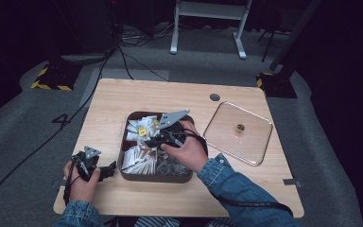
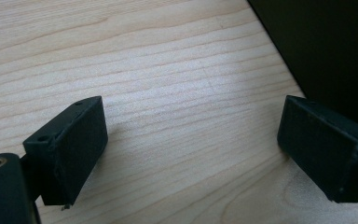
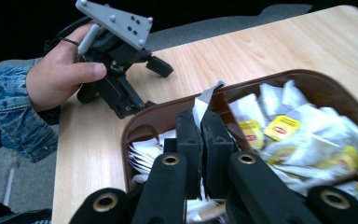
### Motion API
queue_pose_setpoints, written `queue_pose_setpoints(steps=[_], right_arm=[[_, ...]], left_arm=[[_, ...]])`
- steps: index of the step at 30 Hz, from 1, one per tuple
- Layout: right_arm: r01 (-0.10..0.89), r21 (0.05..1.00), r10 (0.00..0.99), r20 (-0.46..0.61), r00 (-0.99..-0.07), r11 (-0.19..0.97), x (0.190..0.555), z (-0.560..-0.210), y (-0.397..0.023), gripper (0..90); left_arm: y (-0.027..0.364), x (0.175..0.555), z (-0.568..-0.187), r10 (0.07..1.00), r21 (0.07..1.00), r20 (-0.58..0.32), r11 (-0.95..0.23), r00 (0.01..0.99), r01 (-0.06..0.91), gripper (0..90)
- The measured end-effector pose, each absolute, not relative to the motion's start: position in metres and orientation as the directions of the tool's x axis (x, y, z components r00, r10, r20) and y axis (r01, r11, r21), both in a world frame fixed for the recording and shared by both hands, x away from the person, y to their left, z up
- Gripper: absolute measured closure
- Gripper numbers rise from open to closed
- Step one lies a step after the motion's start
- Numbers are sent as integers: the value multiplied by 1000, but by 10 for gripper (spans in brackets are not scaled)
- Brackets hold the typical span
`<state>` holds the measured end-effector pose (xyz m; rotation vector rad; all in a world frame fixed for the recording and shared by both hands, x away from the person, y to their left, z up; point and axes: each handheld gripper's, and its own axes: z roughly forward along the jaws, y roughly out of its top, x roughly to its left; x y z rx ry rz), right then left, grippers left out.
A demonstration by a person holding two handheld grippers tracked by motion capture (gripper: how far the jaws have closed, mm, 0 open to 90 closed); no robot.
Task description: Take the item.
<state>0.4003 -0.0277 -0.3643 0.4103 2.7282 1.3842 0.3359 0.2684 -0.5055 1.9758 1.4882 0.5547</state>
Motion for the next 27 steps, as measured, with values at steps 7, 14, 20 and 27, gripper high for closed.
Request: queue_pose_setpoints(steps=[7,14,20,27], right_arm=[[224,807,298,62,-952,547,403,-351,-58,880],[236,819,332,59,-941,524,403,-343,-82,881],[248,830,366,56,-929,500,403,-338,-101,880],[274,826,421,49,-906,494,404,-336,-131,880]], left_arm=[[268,336,-506,958,679,-24,-193,285,709,87],[268,335,-506,958,679,-26,-194,287,708,87],[268,336,-506,957,676,-27,-195,289,710,80],[268,336,-506,955,677,-26,-200,295,708,80]])
